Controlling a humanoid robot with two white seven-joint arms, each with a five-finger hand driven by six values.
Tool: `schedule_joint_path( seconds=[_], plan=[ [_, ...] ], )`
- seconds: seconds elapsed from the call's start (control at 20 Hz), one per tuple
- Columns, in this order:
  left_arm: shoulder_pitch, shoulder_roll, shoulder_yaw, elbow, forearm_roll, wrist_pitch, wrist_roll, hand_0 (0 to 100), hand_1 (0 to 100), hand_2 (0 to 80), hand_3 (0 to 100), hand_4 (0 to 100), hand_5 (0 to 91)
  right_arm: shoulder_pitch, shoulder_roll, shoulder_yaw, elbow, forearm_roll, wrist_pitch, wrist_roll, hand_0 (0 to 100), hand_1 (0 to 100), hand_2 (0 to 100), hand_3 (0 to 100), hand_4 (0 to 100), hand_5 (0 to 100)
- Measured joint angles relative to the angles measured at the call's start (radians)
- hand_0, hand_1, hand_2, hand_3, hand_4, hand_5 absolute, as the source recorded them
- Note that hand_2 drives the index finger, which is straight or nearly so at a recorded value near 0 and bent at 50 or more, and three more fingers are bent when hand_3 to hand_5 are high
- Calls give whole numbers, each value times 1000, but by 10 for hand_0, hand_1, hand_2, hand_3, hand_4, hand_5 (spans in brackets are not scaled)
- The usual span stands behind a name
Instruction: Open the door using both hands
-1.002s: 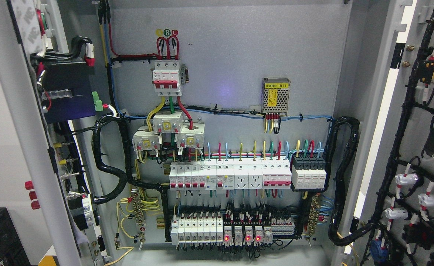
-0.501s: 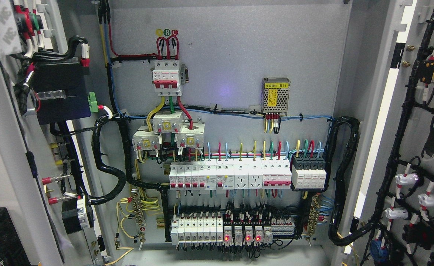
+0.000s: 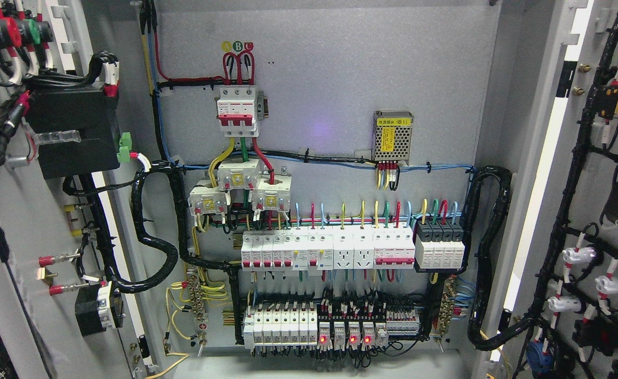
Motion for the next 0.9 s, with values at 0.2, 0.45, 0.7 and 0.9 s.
schedule_joint_path(
  seconds=[0.2,0.45,0.7,0.9],
  plan=[
    [-4,0,0,0,0,0,2,0,0,0,0,0,0,-9,4,12,6,0,0,0,191,0,0,0,0,0],
    [12,9,0,-2,1,0,4,0,0,0,0,0,0,-21,14,28,10,1,0,0,191,0,0,0,0,0],
    [11,26,0,-15,2,-3,4,0,0,0,0,0,0,-29,22,41,16,1,0,-1,191,0,0,0,0,0],
    [22,33,0,-21,2,-17,-7,0,0,0,0,0,0,-34,29,50,21,1,0,-3,191,0,0,0,0,0]
  ],
)
